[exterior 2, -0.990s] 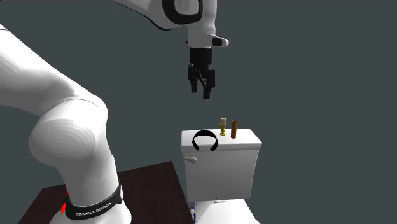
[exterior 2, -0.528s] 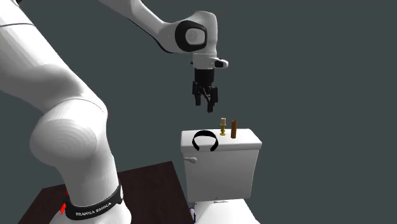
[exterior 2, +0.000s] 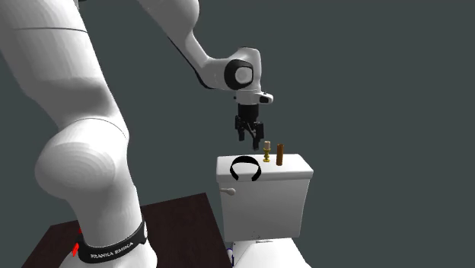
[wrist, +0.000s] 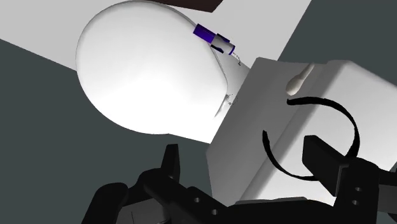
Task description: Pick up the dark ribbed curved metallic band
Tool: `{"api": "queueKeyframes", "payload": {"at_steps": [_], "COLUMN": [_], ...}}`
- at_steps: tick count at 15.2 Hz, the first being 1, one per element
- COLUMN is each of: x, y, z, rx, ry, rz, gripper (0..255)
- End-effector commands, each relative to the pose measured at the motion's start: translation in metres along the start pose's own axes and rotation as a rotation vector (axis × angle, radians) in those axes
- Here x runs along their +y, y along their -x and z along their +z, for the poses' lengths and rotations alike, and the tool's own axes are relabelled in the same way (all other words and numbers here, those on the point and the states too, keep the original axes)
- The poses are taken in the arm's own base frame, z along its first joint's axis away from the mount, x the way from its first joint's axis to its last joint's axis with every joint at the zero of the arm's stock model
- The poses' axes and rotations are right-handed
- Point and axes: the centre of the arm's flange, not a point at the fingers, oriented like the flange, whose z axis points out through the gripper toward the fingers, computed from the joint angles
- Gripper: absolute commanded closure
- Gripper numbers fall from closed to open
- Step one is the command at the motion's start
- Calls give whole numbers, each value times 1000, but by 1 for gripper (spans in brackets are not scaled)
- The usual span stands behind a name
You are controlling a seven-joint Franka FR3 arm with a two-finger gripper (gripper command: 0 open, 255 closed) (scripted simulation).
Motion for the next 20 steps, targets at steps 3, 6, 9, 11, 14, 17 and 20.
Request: {"api": "queueKeyframes", "payload": {"at_steps": [3, 6, 9, 11, 14, 17, 20], "x": [-23, -41, -58, -70, -87, -104, -112], "y": [-24, -41, -58, -69, -86, -102, -110], "z": [44, 76, 108, 129, 161, 193, 213], "rx": [7, 10, 14, 17, 21, 24, 26], "ry": [11, 21, 30, 37, 47, 56, 61], "rz": [-22, -38, -54, -65, -81, -97, -104], "gripper": [0, 0, 0, 0, 0, 0, 0]}}
